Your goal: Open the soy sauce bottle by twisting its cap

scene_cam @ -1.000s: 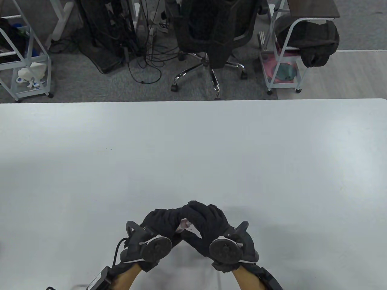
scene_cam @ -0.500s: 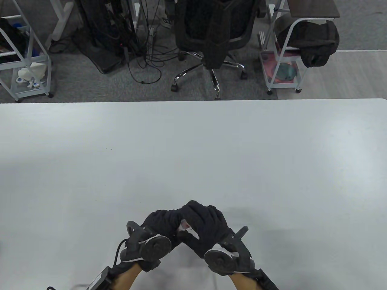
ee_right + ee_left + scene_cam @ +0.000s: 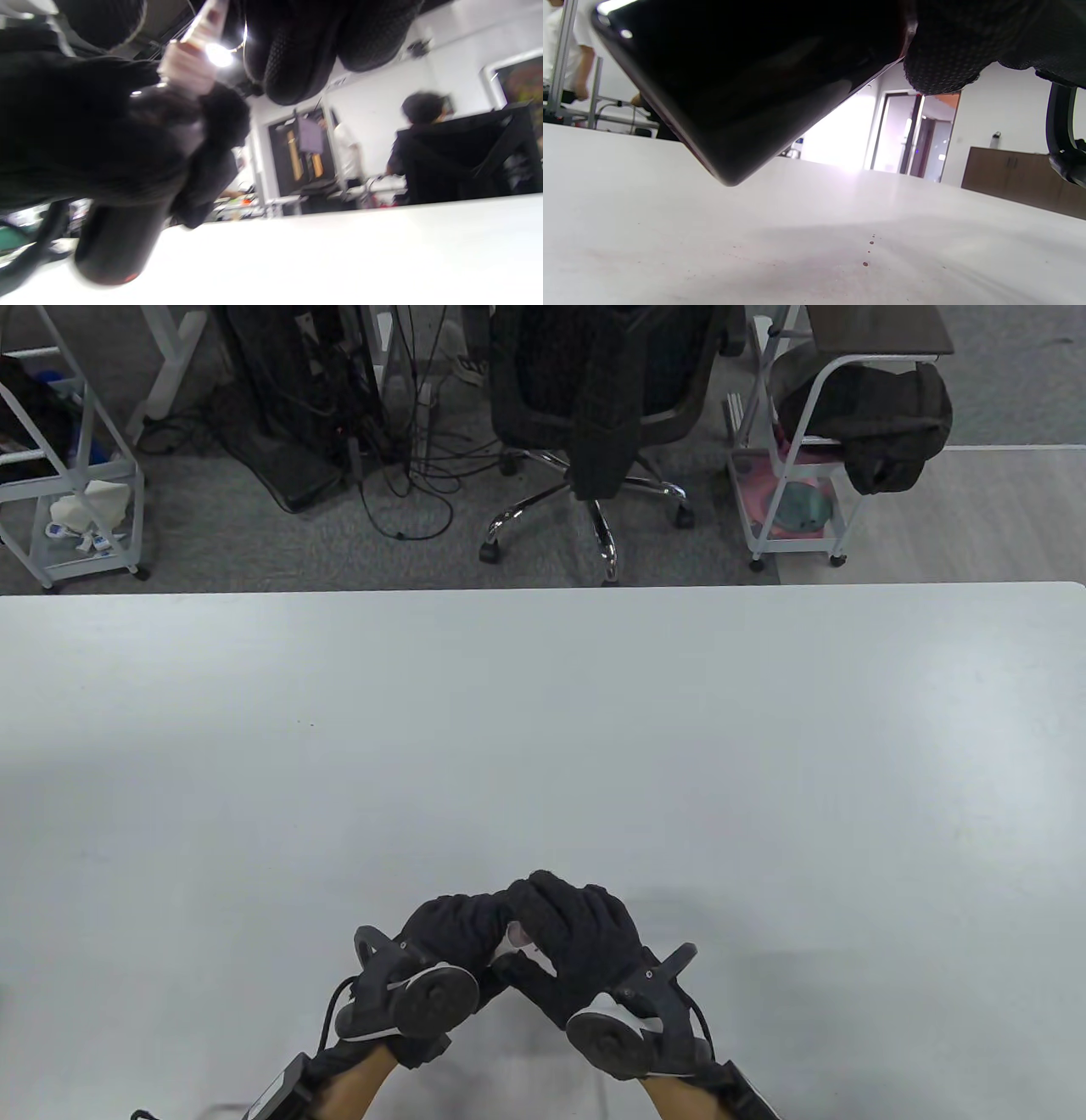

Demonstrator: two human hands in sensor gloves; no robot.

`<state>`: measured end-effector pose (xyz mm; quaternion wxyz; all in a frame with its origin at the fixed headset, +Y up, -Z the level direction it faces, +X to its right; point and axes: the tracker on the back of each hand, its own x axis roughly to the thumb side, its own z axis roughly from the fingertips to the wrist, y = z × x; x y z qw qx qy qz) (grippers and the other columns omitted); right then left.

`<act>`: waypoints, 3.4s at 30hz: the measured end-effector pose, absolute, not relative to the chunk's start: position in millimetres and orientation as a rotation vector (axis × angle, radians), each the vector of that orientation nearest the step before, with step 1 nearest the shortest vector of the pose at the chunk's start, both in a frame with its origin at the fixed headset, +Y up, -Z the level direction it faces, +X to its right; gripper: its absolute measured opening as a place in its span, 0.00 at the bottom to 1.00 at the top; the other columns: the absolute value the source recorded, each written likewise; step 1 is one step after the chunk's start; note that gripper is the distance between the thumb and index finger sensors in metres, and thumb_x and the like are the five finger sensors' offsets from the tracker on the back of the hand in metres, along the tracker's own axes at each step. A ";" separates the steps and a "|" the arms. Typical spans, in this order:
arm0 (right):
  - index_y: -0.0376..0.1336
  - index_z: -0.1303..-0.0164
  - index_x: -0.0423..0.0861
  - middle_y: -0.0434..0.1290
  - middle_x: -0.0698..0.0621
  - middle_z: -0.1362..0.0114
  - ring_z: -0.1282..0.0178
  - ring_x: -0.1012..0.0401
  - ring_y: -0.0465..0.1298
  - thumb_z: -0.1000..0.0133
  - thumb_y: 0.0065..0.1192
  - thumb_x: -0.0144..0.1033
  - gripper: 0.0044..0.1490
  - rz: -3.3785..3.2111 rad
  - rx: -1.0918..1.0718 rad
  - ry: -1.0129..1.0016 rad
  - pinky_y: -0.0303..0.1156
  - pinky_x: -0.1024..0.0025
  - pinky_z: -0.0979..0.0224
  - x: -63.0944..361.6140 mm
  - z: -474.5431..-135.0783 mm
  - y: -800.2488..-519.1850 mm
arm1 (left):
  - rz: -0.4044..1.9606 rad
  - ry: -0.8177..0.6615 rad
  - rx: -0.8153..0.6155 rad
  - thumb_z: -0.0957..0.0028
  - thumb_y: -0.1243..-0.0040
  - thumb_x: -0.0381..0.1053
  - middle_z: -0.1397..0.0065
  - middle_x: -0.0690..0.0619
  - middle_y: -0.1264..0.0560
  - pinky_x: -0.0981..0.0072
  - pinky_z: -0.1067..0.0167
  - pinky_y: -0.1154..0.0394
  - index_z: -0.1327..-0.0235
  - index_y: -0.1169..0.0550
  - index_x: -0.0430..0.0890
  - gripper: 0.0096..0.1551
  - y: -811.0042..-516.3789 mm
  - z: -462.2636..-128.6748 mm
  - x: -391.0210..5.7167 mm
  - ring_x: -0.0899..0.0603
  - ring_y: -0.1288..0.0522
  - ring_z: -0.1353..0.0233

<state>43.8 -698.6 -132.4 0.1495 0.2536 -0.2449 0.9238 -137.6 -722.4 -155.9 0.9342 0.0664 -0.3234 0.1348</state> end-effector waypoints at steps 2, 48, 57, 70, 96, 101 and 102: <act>0.60 0.19 0.51 0.78 0.52 0.32 0.47 0.61 0.85 0.36 0.47 0.66 0.41 2.674 0.708 -0.705 0.77 0.53 0.32 42.9 -133.1 -697.1 | 0.272 -0.668 0.136 0.47 0.34 0.63 0.34 0.52 0.23 0.41 0.37 0.25 0.26 0.35 0.42 0.44 -722.4 -154.7 -135.5 0.40 0.17 0.41; 0.59 0.21 0.56 0.64 0.51 0.16 0.24 0.56 0.76 0.36 0.66 0.37 0.31 2.831 0.713 -0.462 0.69 0.48 0.20 74.2 -161.5 -706.4 | 0.695 -0.478 -0.125 0.52 0.27 0.53 0.22 0.44 0.30 0.54 0.39 0.18 0.23 0.37 0.47 0.46 -748.1 -200.6 -189.8 0.36 0.21 0.27; 0.59 0.21 0.55 0.68 0.51 0.18 0.27 0.56 0.79 0.36 0.67 0.41 0.33 2.933 0.658 -0.400 0.70 0.49 0.21 75.4 -173.0 -716.4 | 0.594 -0.455 -0.137 0.55 0.25 0.59 0.25 0.47 0.26 0.49 0.40 0.19 0.21 0.38 0.46 0.51 -750.9 -202.2 -189.2 0.39 0.17 0.31; 0.64 0.26 0.56 0.76 0.53 0.28 0.39 0.60 0.84 0.41 0.69 0.51 0.32 3.147 0.605 -0.159 0.73 0.50 0.24 75.7 -195.8 -740.5 | 0.475 -0.474 -0.113 0.60 0.29 0.71 0.16 0.38 0.39 0.35 0.31 0.31 0.16 0.50 0.42 0.69 -739.9 -199.0 -206.1 0.30 0.30 0.21; 0.53 0.12 0.52 0.66 0.47 0.16 0.24 0.53 0.76 0.43 0.60 0.68 0.52 3.122 0.524 -0.154 0.66 0.43 0.20 91.3 -200.2 -741.1 | 0.196 -0.391 0.024 0.62 0.34 0.76 0.12 0.36 0.51 0.14 0.33 0.59 0.14 0.51 0.45 0.71 -732.4 -200.1 -230.1 0.24 0.50 0.14; 0.48 0.10 0.51 0.59 0.44 0.11 0.17 0.48 0.71 0.43 0.57 0.70 0.56 2.984 0.470 -0.338 0.64 0.40 0.19 109.9 -193.1 -725.0 | 0.250 -0.373 0.030 0.63 0.36 0.78 0.11 0.37 0.52 0.14 0.33 0.60 0.15 0.53 0.46 0.72 -729.5 -203.1 -246.0 0.25 0.51 0.13; 0.48 0.09 0.51 0.58 0.44 0.11 0.17 0.47 0.70 0.43 0.57 0.71 0.56 2.962 0.459 -0.362 0.63 0.40 0.19 114.4 -191.8 -722.2 | 0.266 -0.373 0.033 0.62 0.37 0.78 0.11 0.37 0.53 0.14 0.33 0.60 0.15 0.54 0.46 0.72 -728.5 -203.3 -249.0 0.25 0.52 0.13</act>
